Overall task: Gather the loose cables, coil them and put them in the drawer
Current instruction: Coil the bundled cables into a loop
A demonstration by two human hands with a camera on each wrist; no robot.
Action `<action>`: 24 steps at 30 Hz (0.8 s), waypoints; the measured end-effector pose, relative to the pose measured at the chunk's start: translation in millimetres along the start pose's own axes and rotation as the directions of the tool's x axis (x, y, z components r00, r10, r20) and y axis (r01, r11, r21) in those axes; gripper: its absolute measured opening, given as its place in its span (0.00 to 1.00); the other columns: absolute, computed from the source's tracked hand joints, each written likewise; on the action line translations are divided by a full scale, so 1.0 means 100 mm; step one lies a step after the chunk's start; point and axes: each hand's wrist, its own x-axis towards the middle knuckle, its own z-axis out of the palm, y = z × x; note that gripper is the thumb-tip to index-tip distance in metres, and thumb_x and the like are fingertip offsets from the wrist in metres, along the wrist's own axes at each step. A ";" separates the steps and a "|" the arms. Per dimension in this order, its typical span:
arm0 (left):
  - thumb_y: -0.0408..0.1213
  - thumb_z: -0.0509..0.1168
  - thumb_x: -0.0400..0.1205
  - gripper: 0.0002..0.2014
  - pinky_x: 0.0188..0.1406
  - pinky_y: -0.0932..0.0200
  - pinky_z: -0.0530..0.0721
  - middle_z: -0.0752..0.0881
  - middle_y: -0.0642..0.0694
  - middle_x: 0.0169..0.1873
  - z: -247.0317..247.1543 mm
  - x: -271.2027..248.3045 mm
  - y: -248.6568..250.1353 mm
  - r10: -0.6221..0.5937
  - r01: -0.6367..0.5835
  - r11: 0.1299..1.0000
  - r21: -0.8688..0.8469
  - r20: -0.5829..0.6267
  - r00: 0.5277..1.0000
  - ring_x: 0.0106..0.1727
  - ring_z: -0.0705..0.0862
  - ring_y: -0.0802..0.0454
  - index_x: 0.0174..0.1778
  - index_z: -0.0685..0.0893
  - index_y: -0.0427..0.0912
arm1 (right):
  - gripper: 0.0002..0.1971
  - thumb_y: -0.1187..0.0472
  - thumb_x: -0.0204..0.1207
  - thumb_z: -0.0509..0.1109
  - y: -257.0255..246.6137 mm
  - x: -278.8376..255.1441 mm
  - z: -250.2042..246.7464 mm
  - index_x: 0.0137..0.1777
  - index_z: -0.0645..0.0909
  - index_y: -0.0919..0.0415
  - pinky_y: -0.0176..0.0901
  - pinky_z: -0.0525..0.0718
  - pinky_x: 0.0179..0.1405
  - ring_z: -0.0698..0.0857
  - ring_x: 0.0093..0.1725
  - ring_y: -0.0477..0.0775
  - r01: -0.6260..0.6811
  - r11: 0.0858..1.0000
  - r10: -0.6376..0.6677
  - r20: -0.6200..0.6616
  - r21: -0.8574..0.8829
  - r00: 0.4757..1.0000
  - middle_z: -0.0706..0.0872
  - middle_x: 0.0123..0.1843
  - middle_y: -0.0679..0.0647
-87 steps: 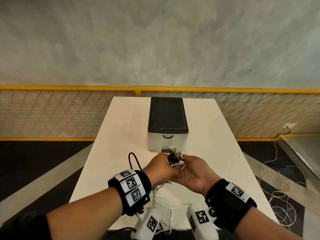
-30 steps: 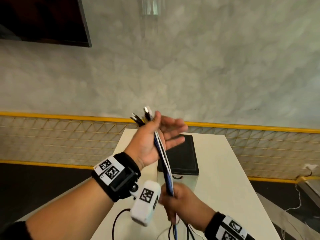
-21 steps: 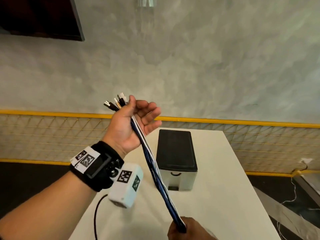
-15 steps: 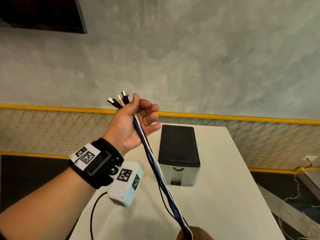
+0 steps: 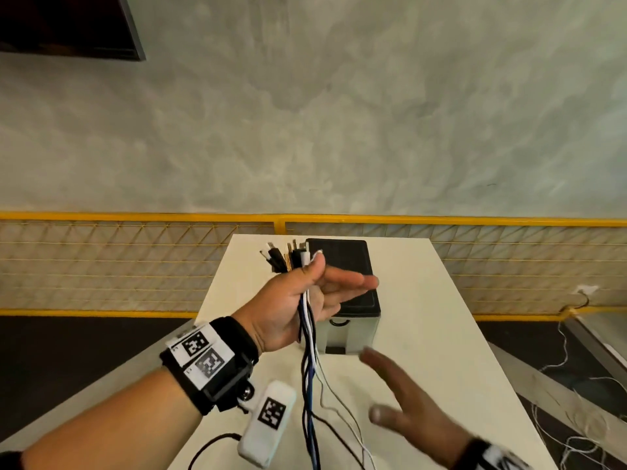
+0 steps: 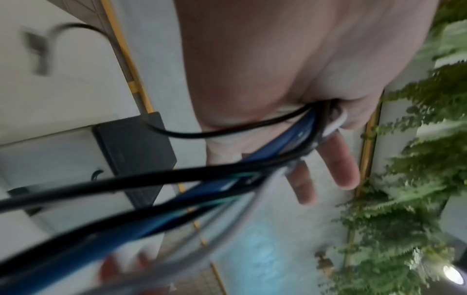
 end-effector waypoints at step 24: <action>0.56 0.61 0.82 0.25 0.56 0.38 0.87 0.93 0.34 0.46 0.15 -0.18 0.08 0.027 0.003 0.956 -0.295 0.099 0.995 0.52 0.92 0.37 0.54 0.90 0.36 | 0.10 0.70 0.76 0.62 -0.28 0.61 0.36 0.45 0.84 0.58 0.56 0.83 0.41 0.78 0.19 0.46 -0.146 0.989 0.141 0.251 0.000 0.958 0.79 0.23 0.42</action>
